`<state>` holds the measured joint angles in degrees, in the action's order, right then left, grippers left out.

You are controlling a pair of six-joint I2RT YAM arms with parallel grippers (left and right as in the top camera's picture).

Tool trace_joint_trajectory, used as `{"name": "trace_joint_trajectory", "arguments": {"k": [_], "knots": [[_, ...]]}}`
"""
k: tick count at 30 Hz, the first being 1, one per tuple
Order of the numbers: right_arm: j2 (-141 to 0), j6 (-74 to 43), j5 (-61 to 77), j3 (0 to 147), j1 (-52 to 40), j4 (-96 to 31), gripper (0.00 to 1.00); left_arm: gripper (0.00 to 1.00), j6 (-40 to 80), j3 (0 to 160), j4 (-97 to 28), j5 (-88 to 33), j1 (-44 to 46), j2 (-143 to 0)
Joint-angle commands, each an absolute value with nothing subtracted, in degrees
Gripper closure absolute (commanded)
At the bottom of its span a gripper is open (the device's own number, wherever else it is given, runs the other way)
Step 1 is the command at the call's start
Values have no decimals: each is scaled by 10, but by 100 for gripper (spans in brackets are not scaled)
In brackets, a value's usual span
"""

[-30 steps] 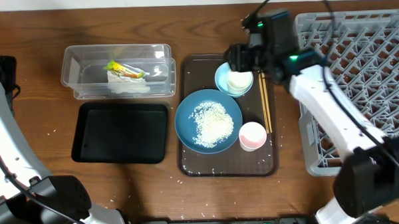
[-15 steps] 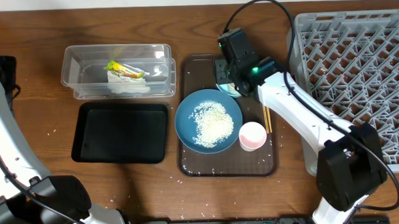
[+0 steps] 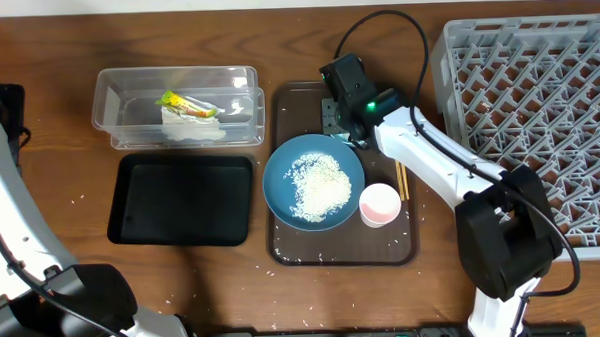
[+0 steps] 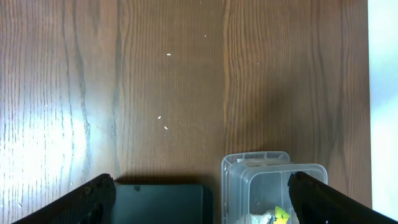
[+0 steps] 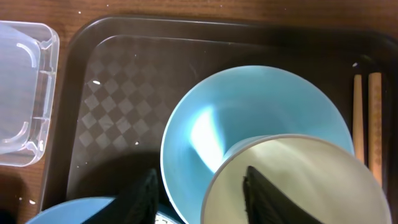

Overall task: Sort waste into correct bins and load items into the dishwasher rack
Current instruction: 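Grasp the white cup rim with the right gripper, then lift the white cup and carry it right over the dish rack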

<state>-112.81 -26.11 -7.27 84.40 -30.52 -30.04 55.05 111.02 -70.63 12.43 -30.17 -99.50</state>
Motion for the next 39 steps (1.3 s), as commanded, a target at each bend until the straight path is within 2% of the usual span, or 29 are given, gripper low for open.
{"name": "trace_joint_trajectory", "arguments": {"k": [1, 4, 12, 16, 20, 31, 39], "knots": [[-1133, -268, -71, 854, -308, -303, 63, 9, 543, 1110, -709, 136, -303, -999], [-1133, -268, -76, 854, -308, -312, 68, 9, 543, 1110, -709, 136, -303, -999], [-1134, -268, -102, 853, -308, -338, 71, 8, 543, 1110, -710, 136, -303, -999], [-1134, -268, -100, 853, -308, -339, 81, 8, 543, 1110, -709, 136, -303, -999], [-1134, -268, -83, 853, -308, -340, 83, 9, 543, 1110, -709, 136, -303, -999], [-1110, -267, -68, 867, -307, -340, 99, 9, 543, 1110, -709, 136, -303, -999], [-1031, -250, -69, 890, -284, -350, 99, 8, 543, 1110, -710, 136, -303, -999]]}}
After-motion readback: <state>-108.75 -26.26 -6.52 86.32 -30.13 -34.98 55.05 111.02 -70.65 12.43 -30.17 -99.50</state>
